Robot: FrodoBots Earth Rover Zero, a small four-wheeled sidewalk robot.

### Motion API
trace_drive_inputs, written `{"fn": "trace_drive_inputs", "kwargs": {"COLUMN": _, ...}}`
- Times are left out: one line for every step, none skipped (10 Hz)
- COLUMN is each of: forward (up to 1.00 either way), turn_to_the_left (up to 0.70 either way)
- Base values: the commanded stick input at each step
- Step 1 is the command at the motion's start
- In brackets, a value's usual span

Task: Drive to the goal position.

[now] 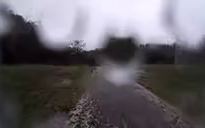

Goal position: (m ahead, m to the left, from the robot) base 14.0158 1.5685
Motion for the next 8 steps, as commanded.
{"fn": "trace_drive_inputs", "kwargs": {"forward": 0.7, "turn_to_the_left": 0.0}}
{"fn": "trace_drive_inputs", "kwargs": {"forward": 0.7, "turn_to_the_left": 0.0}}
{"fn": "trace_drive_inputs", "kwargs": {"forward": 0.7, "turn_to_the_left": 0.0}}
{"fn": "trace_drive_inputs", "kwargs": {"forward": 0.7, "turn_to_the_left": 0.0}}
{"fn": "trace_drive_inputs", "kwargs": {"forward": 0.7, "turn_to_the_left": 0.0}}
{"fn": "trace_drive_inputs", "kwargs": {"forward": 0.7, "turn_to_the_left": 0.0}}
{"fn": "trace_drive_inputs", "kwargs": {"forward": 0.7, "turn_to_the_left": 0.0}}
{"fn": "trace_drive_inputs", "kwargs": {"forward": 0.7, "turn_to_the_left": 0.0}}
